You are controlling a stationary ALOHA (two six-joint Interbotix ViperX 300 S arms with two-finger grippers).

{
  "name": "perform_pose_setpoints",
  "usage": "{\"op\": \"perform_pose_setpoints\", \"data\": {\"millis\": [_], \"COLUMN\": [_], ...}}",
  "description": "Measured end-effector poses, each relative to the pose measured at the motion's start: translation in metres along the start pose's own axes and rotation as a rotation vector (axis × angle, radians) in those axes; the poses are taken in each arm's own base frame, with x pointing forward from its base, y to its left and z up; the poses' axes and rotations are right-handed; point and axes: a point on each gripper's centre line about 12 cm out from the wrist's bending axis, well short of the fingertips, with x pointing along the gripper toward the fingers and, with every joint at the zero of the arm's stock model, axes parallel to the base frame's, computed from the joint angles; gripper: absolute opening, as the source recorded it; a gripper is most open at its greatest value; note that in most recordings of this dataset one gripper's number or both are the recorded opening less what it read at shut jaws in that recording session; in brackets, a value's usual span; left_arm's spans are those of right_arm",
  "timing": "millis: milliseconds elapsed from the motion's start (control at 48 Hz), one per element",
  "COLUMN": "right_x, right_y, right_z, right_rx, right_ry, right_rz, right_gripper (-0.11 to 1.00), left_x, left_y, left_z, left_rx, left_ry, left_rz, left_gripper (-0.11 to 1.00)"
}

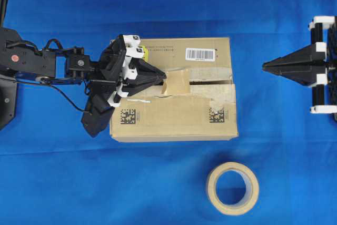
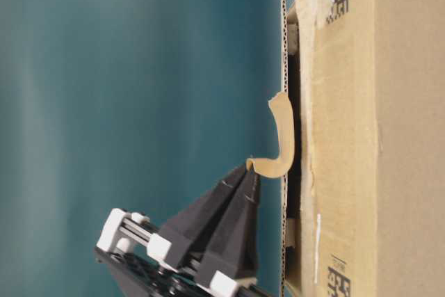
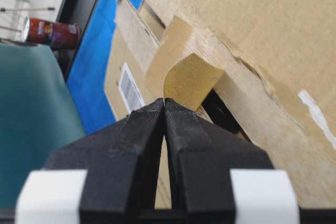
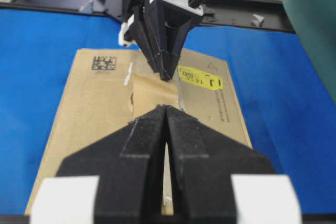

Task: Apply tape along the seams of the closed cardboard box to seal it securely.
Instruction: 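Lift the tape strip and carry it to the box's center seam, then bring the right gripper in to press the tape onto the seam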

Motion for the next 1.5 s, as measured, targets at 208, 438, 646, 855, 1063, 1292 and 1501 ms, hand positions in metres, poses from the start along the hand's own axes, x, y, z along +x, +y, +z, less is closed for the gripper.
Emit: {"op": "perform_pose_setpoints", "data": {"millis": [208, 438, 646, 855, 1063, 1292, 1501], "right_x": [0.005, 0.018, 0.038, 0.065, 0.097, 0.14, 0.156], "right_y": [0.0, 0.0, 0.0, -0.002, -0.006, -0.007, -0.007], "right_z": [-0.003, -0.006, -0.003, 0.001, 0.002, 0.003, 0.001], "right_rx": [0.0, 0.002, 0.008, 0.015, 0.026, 0.025, 0.026], "right_ry": [0.001, 0.024, 0.052, 0.068, 0.081, 0.098, 0.115], "right_rz": [-0.002, -0.004, -0.007, -0.02, -0.037, -0.04, -0.04], "right_gripper": [0.03, 0.03, 0.03, 0.03, 0.1, 0.52, 0.42], "left_x": [-0.002, -0.005, -0.008, -0.008, -0.008, -0.008, -0.008], "left_y": [-0.005, -0.009, -0.012, -0.012, -0.012, -0.012, -0.012], "left_z": [-0.004, -0.006, -0.007, -0.007, -0.007, -0.007, -0.008], "left_rx": [-0.005, -0.011, -0.01, -0.01, -0.01, -0.011, -0.011], "left_ry": [0.009, 0.014, 0.015, 0.015, 0.017, 0.018, 0.02], "left_rz": [-0.011, -0.021, -0.027, -0.028, -0.031, -0.031, -0.031], "left_gripper": [0.01, 0.01, 0.01, 0.01, 0.01, 0.01, 0.01]}}
